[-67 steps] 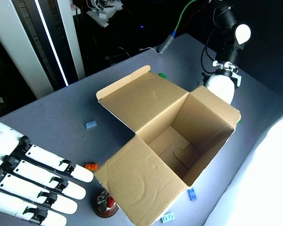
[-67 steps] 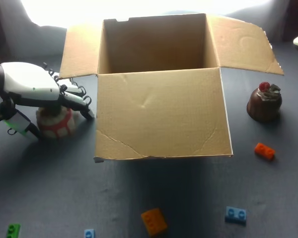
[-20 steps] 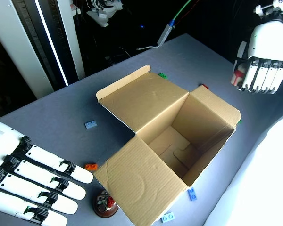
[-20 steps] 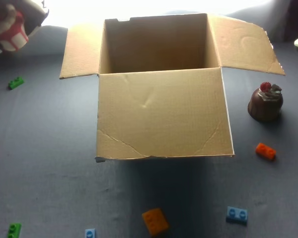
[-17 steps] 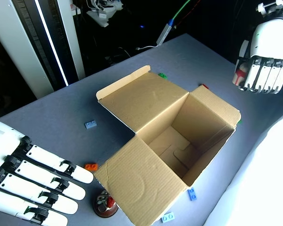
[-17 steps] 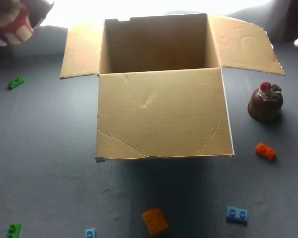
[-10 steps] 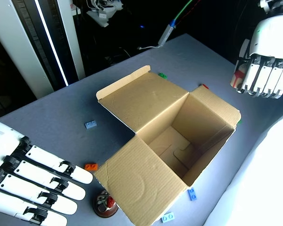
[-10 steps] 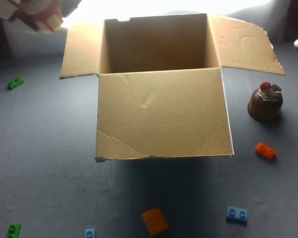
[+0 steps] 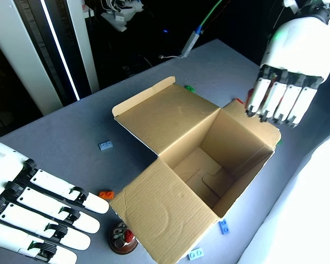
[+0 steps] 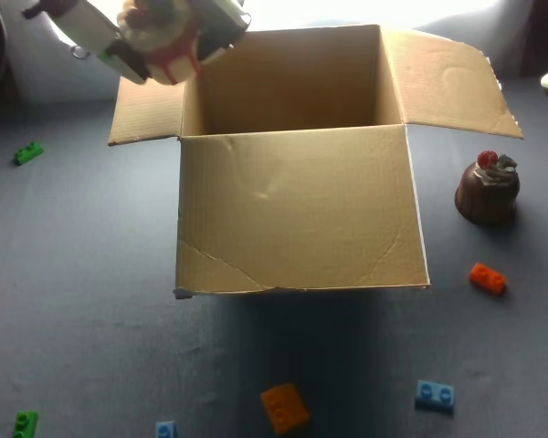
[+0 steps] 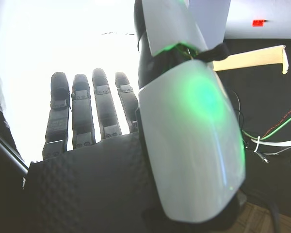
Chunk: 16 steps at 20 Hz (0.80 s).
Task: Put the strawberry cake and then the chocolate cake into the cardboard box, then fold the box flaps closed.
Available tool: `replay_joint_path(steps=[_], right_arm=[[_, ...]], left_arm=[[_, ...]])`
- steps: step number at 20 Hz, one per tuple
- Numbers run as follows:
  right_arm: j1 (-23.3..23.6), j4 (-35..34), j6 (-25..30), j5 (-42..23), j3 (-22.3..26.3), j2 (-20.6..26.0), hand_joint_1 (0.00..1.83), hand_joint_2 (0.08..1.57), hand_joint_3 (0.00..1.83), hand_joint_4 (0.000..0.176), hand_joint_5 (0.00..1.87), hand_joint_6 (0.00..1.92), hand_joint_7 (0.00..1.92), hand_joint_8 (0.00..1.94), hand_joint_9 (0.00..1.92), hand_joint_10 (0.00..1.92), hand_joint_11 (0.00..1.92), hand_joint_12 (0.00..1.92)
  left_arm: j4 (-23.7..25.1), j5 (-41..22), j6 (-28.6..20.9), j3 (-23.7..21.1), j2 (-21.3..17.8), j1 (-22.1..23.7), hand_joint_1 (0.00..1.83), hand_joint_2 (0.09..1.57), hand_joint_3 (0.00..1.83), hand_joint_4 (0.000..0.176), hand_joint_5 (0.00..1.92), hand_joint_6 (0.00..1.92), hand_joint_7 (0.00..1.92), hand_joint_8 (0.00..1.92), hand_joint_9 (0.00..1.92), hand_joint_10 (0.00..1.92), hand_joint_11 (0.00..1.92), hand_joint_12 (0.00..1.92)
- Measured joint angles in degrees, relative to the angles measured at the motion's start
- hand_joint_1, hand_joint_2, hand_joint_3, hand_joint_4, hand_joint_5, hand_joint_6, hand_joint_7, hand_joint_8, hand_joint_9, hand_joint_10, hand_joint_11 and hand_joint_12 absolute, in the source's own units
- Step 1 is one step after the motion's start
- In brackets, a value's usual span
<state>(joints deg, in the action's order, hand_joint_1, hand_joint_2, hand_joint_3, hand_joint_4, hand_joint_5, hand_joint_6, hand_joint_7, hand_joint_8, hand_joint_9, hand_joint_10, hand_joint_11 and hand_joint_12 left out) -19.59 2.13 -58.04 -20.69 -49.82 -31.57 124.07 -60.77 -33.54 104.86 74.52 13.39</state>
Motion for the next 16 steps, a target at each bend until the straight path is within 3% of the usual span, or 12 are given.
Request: replay_joint_path(steps=[6, 13, 14, 16], right_arm=[[0.00, 0.00, -0.02, 0.00, 0.02, 0.00, 1.04, 1.06, 0.00, 0.017, 0.04, 0.00, 0.11, 0.00, 0.10, 0.00, 0.00, 0.43], [0.00, -3.41, -0.04, 0.04, -0.20, -0.13, 1.04, 1.06, 0.00, 0.011, 0.05, 0.00, 0.11, 0.00, 0.10, 0.00, 0.00, 0.44], [0.00, -4.13, 1.25, 0.48, -0.90, -0.55, 1.02, 1.06, 0.00, 0.012, 0.04, 0.00, 0.10, 0.00, 0.10, 0.00, 0.00, 0.47], [0.00, -4.59, 6.05, 2.14, -2.71, -1.64, 1.03, 1.06, 0.00, 0.010, 0.05, 0.00, 0.10, 0.00, 0.10, 0.00, 0.00, 0.45]], left_arm=[[0.04, 0.90, 0.11, -0.28, 3.06, -0.87, 1.27, 1.37, 0.00, 0.000, 0.50, 1.53, 0.48, 1.82, 0.53, 1.89, 0.43, 1.92], [0.42, 1.97, 0.94, 1.60, 7.19, -3.17, 1.29, 1.36, 0.00, 0.000, 0.55, 1.43, 0.50, 1.82, 0.53, 1.89, 0.45, 1.92], [0.42, 2.29, 1.49, 2.29, 7.93, -3.72, 1.11, 1.38, 0.01, 0.000, 0.55, 1.53, 0.50, 1.86, 0.43, 1.92, 0.45, 1.92], [0.28, 2.54, 2.03, 3.08, 8.70, -4.26, 1.02, 1.41, 0.01, 0.009, 0.49, 1.67, 0.47, 1.85, 0.30, 1.87, 0.40, 1.92]])
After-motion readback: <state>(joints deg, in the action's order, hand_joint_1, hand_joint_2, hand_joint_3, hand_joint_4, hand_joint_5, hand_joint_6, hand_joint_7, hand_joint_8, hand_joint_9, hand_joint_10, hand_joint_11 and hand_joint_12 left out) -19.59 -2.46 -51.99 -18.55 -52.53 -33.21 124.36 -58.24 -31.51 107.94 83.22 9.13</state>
